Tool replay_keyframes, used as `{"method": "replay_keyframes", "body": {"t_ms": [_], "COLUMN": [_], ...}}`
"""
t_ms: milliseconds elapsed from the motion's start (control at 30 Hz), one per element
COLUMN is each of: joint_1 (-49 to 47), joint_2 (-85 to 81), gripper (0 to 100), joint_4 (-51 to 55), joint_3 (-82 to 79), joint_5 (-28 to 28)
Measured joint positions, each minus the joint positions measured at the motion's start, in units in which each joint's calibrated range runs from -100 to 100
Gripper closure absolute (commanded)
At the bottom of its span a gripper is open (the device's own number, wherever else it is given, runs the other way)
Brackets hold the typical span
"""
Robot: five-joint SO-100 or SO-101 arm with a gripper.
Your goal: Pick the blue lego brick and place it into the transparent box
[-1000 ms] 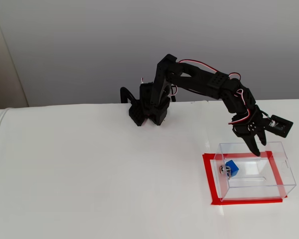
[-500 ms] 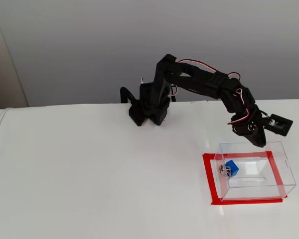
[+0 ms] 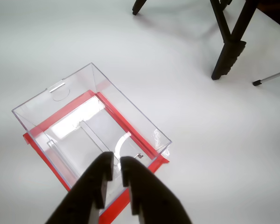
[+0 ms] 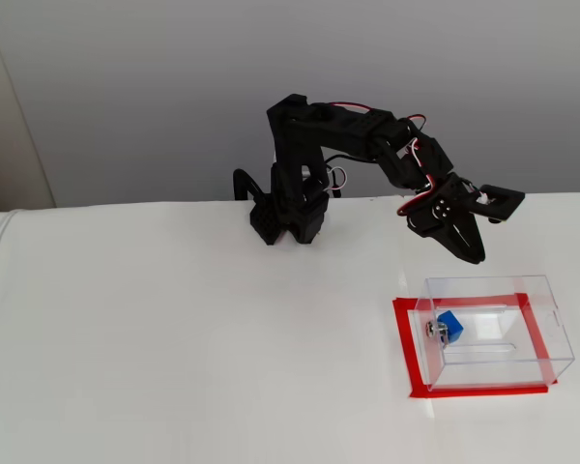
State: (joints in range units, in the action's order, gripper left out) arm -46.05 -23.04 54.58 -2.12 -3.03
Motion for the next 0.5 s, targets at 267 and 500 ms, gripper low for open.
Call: {"method": "replay_keyframes", "body": {"t_ms": [267, 500], "joint_1": [11.32, 21.26], "joint_2": [-17.08, -30.95], "gripper": [98, 98], "joint_4": [-0.17, -0.17], "joint_3": [-13.15, -24.71], "joint_5": [0.29, 0.34]}}
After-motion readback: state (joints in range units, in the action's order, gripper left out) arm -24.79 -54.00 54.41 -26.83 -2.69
